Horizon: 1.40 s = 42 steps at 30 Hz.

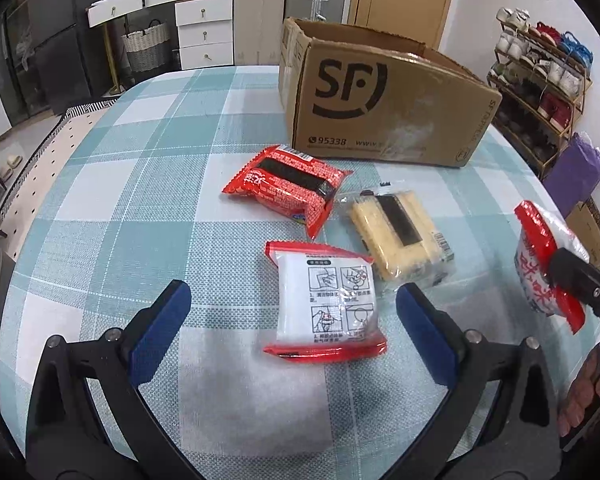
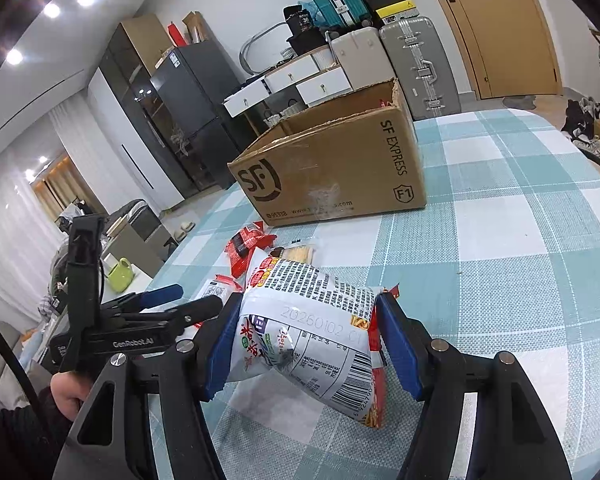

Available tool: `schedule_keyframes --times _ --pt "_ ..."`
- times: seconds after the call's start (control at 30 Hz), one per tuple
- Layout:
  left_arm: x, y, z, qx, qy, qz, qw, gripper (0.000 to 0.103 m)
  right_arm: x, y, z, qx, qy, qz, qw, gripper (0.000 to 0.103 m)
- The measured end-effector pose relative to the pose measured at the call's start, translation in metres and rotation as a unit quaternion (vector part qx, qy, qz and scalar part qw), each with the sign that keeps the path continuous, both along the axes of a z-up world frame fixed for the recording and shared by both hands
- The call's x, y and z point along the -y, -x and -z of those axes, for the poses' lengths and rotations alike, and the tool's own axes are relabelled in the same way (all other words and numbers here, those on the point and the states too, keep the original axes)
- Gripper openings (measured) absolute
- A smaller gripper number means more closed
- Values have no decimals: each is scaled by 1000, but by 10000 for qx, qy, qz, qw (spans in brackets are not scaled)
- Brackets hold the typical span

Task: Organize snacks
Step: 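Grasp the white packet with red ends using the left tool, then lift both held bags and carry them over the cardboard box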

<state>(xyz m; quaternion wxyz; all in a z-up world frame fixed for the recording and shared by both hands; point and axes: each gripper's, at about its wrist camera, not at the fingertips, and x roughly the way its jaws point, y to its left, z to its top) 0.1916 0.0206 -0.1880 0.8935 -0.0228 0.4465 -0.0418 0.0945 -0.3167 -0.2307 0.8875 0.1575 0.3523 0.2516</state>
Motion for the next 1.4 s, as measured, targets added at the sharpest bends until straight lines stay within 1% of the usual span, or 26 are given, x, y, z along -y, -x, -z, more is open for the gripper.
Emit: schedule_keyframes --times 0.1,0.17,0.23,0.37,0.47,0.53,0.57,0.63,0.67,0.8,0.97,1.23,1.4 --pt "3 -4 4 -127 -47 94 9999 96 1 -1 1 16 -33 -3 10000 67" --pt "4 -6 5 -162 -12 123 9998 94 2 -1 1 27 -40 1 10000 67" --pt "4 -7 6 -193 23 143 9997 88 3 -1 1 30 -70 2 10000 67" --pt "4 -10 8 -256 80 183 9995 82 4 -1 1 30 -98 -1 9999 67" --pt "3 -10 8 -288 134 210 9993 75 4 -1 1 27 -90 9 10000 67" --pt "2 -11 8 -284 160 222 9992 66 4 -1 1 16 -106 3 9999 67" --pt "1 -11 7 -286 167 233 9992 63 4 -1 1 21 -95 13 10000 67" --pt "0 -10 6 -294 244 282 9989 48 3 0 1 21 -88 8 10000 67" --pt "-1 -10 5 -305 264 300 9987 46 3 0 1 23 -71 9 10000 67" --pt "-8 -7 3 -303 415 241 9984 45 1 1 0 30 -51 6 10000 67" --pt "-15 1 -6 -223 485 166 9984 44 -2 3 -9 153 -36 -21 9999 67" --pt "-25 19 -43 58 583 166 9981 44 -11 6 -34 308 -175 -128 9993 67" --pt "-31 27 -72 225 639 186 9975 44 -17 13 -61 464 -269 -238 9983 67"
